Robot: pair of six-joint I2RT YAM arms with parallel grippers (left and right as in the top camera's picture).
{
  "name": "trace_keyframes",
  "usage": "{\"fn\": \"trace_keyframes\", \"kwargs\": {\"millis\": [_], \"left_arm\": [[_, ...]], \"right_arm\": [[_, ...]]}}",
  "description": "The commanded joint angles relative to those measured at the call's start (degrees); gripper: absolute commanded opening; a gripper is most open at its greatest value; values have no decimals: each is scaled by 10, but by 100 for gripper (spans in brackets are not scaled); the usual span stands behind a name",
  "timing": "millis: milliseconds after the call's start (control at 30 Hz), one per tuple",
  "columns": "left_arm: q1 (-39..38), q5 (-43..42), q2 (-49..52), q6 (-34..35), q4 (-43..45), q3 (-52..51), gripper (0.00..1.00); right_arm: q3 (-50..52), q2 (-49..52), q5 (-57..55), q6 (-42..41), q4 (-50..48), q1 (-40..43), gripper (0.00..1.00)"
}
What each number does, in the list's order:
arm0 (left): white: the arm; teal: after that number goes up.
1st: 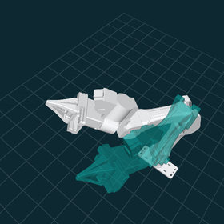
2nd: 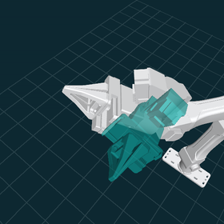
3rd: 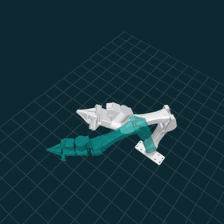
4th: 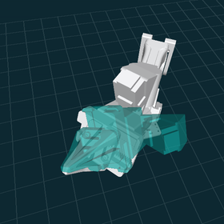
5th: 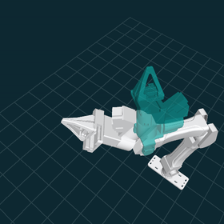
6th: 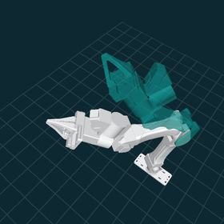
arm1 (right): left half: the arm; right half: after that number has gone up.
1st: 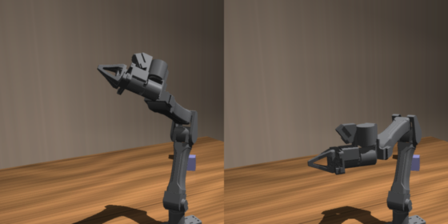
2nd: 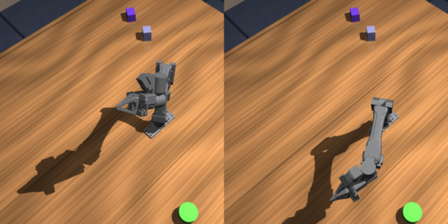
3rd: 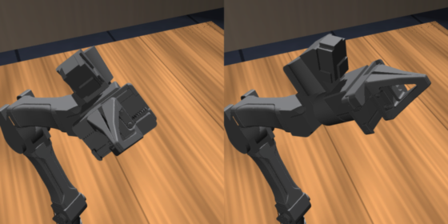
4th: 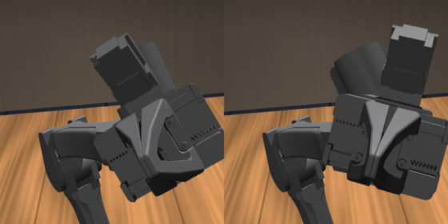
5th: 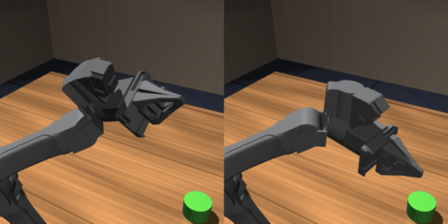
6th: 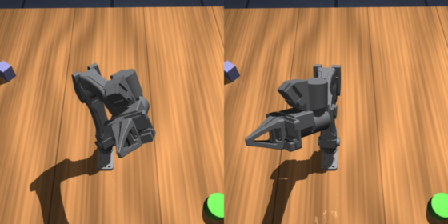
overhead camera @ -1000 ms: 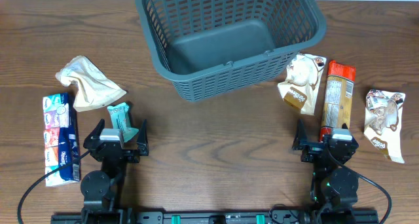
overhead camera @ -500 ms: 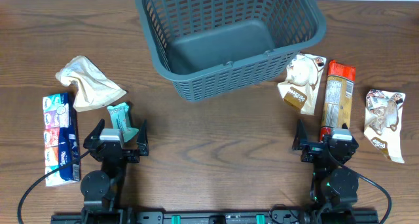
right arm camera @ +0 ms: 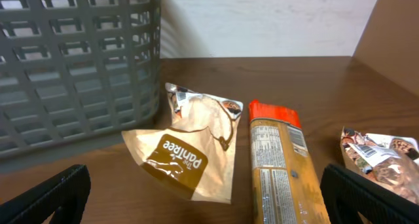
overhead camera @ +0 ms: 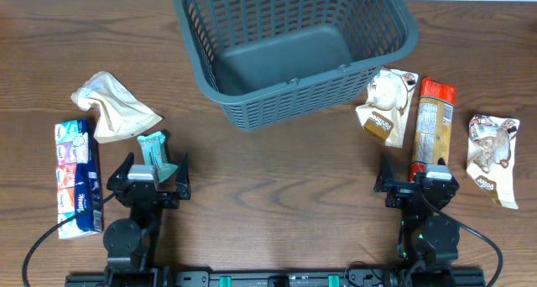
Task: Pack container
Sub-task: 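Reach both grippers to the basket rims and grip its sides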
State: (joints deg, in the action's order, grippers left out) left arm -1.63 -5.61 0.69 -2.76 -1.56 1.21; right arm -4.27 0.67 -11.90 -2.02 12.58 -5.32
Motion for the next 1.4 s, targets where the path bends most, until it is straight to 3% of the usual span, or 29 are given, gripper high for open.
{"fn": "trace_keyframes", "kwargs": {"millis": [0,200,367,667,833,967,1000,1067,1100,1200,1267,1367], "left_arm": [[-1,-4,-3,6,-20,-10,99],[-1,-4,35,136,-60,55,99],[-1,-4,152,140,-145,193,99],[-1,-4,439,113,-334,528,99],[-1,-4,574,83,-457,688,99],[-1,-57,647,83,-521,780,99],[-1,-68,655,83,-526,793,99],[-1,-79,665,73,-525,807,98],[-1,-79,667,73,-526,810,100],[-7,-76,672,73,-544,820,85],[-19,-58,676,73,-561,827,81],[-47,-11,682,73,-598,846,81]], "right_arm": [[2,-3,28,-59,3,4,99],[-33,16,85,-104,23,4,99],[-158,94,86,-106,113,4,99],[-512,408,120,-89,331,4,99],[-760,607,191,-12,483,4,99],[-902,705,261,30,528,4,98],[-925,721,268,34,520,4,93],[-955,745,267,30,499,4,74],[-968,757,264,23,490,5,72],[-1000,793,256,9,485,12,48],[-1015,813,257,-5,487,19,32],[-1040,853,259,-14,492,28,20]]}}
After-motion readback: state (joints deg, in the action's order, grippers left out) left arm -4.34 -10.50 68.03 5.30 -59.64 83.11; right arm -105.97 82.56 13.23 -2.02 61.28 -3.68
